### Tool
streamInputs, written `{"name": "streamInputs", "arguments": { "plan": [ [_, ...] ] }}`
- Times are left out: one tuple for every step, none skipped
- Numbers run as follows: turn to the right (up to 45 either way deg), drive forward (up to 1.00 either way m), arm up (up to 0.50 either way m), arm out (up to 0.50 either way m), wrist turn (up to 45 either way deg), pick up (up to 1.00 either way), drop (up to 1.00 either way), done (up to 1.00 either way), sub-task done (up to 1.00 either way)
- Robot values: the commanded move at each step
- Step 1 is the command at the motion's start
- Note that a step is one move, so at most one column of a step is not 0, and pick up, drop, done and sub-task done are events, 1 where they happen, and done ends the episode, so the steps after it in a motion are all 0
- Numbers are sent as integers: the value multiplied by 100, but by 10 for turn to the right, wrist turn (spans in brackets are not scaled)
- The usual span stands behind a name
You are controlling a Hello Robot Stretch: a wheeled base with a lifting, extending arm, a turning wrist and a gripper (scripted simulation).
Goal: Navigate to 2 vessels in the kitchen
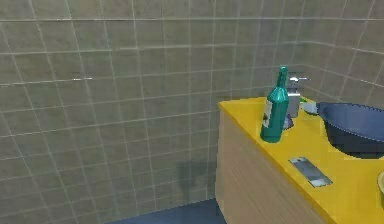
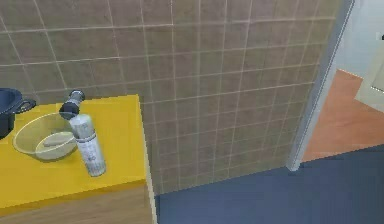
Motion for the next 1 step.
{"name": "streamInputs", "arguments": {
  "plan": [
    [210,0,0,0,0,0,0,0,0]
  ]
}}
